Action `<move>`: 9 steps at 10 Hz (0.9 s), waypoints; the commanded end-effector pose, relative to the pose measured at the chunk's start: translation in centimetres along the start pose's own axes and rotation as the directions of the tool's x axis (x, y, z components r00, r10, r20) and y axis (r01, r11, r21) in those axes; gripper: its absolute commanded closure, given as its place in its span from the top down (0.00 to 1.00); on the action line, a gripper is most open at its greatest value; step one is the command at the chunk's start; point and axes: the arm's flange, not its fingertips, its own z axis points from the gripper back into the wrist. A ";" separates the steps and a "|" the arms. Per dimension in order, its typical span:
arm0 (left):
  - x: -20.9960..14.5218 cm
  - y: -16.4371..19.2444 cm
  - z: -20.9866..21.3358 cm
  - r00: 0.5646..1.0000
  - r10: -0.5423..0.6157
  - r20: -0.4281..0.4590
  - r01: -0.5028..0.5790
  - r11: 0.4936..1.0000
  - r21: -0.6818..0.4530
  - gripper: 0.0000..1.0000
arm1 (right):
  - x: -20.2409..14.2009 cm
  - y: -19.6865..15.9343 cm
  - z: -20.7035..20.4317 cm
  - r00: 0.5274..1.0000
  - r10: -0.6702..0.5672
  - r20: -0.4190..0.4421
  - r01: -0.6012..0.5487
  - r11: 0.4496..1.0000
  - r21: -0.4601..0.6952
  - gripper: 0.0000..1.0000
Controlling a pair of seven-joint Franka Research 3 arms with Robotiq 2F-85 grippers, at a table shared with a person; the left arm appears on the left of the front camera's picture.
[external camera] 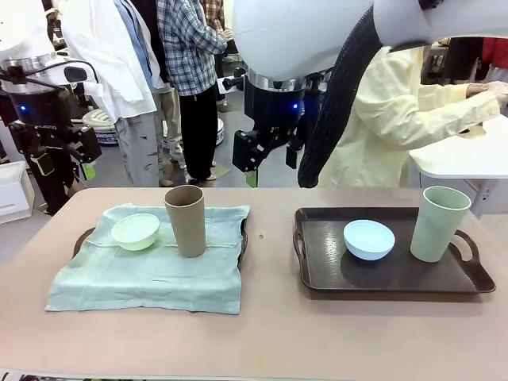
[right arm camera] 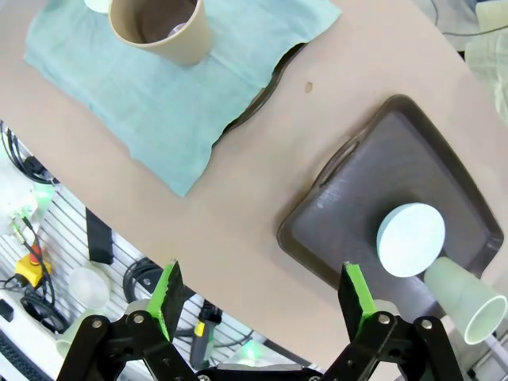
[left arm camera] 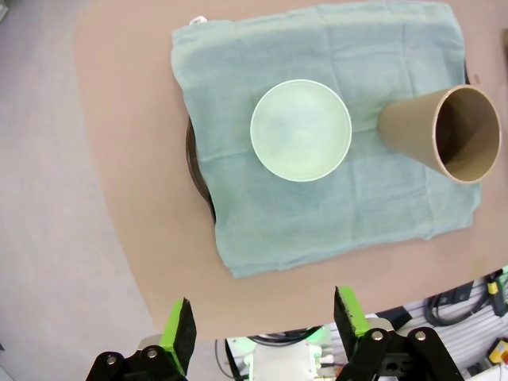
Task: Set up a tray with a mat and arrange the tableware.
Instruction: Place the Picnic Bowl and Reusable plastic cup back onto the Handle tray in front of the human's position, then pick up the Picnic Bowl and Reusable plastic cup from the Handle tray in front of the human's position and hold them in the air.
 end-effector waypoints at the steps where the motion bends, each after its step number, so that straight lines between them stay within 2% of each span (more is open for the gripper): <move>1: 0.0 -0.1 0.0 1.000 0.012 0.015 -0.012 1.000 0.017 0.91 | -0.3 -0.1 -0.3 1.000 0.001 -0.005 -0.001 1.000 0.007 1.00; 9: 0.0 -0.1 0.0 1.000 0.012 0.015 -0.012 1.000 0.017 0.91 | -0.3 -0.1 -0.3 1.000 0.001 -0.005 -0.001 1.000 0.007 1.00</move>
